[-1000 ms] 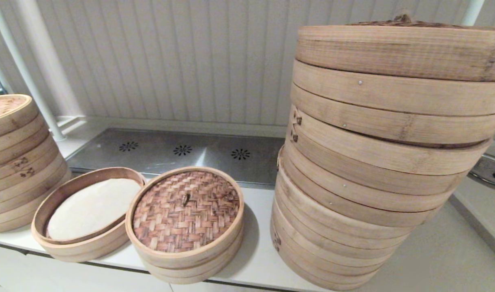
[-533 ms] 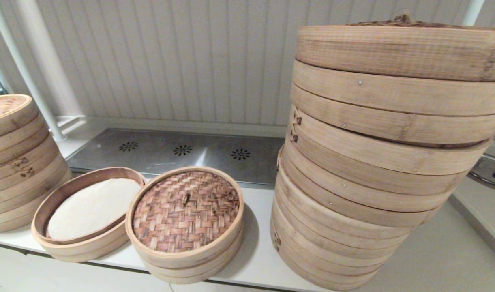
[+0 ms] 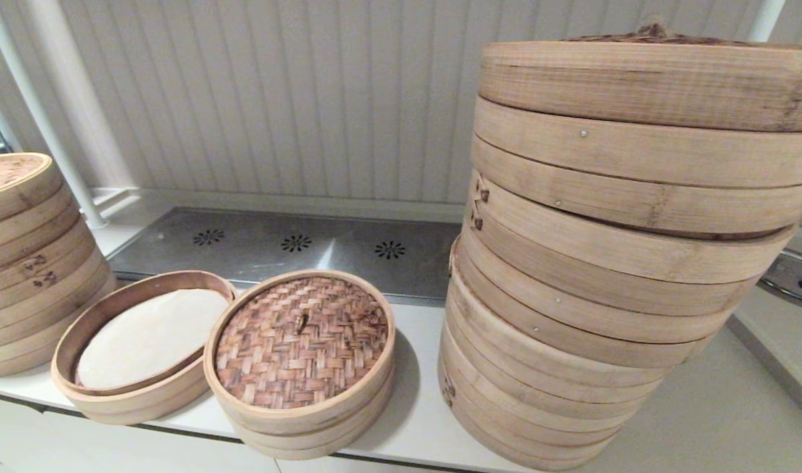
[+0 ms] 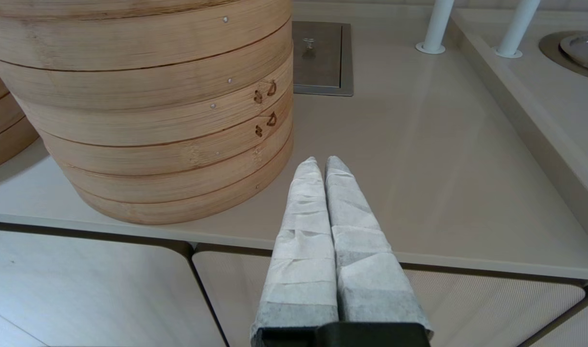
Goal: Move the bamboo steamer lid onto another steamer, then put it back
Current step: Pick up the steamer
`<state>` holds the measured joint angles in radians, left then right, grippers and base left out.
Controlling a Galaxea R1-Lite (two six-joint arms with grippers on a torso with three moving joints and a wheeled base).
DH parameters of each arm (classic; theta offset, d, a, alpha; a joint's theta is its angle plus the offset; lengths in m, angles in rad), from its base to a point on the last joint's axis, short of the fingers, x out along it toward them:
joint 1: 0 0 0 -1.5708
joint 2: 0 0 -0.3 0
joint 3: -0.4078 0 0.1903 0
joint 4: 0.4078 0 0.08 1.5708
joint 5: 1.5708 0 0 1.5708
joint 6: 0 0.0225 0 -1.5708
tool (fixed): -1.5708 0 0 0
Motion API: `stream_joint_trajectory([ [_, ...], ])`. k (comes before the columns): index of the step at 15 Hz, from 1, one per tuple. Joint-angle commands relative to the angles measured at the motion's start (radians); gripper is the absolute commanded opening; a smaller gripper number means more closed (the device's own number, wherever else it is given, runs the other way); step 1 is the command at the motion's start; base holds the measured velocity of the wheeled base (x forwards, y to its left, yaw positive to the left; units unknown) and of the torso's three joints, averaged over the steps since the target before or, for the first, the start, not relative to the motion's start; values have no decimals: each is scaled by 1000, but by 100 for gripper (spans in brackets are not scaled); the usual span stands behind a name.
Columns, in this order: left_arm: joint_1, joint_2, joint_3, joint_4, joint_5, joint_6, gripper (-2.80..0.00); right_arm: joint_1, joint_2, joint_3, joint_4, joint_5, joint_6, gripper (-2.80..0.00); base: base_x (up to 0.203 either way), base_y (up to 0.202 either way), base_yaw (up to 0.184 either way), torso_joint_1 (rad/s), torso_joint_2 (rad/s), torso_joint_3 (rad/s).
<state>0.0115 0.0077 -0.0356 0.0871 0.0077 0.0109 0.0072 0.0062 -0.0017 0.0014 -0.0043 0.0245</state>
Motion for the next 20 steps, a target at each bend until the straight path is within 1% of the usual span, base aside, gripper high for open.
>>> stream_joint_trajectory([
  [1,-4,-6,9,-17,0,-6,-280,0,1,0,0,0,0,-280,0,0,0,0,0,0],
  [2,-5,-6,11,-21,2,-14,-280,0,1,0,0,0,0,-280,0,0,0,0,0,0],
  [9,-5,-7,9,-18,0,-14,-280,0,1,0,0,0,0,-280,0,0,0,0,0,0],
  [13,-5,-7,-12,22,-3,18,-280,0,1,0,0,0,0,-280,0,0,0,0,0,0],
  [15,-4,28,-128,58,-28,21,-280,0,1,0,0,0,0,-280,0,0,0,0,0,0],
  [16,-5,74,-216,81,-53,12,-280,0,1,0,0,0,0,-280,0,0,0,0,0,0],
  [18,-5,206,-369,115,-99,-9,-280,2,1,0,0,0,0,-280,0,0,0,0,0,0],
  [20,-5,369,-497,129,-125,-27,-280,2,1,0,0,0,0,-280,0,0,0,0,0,0],
])
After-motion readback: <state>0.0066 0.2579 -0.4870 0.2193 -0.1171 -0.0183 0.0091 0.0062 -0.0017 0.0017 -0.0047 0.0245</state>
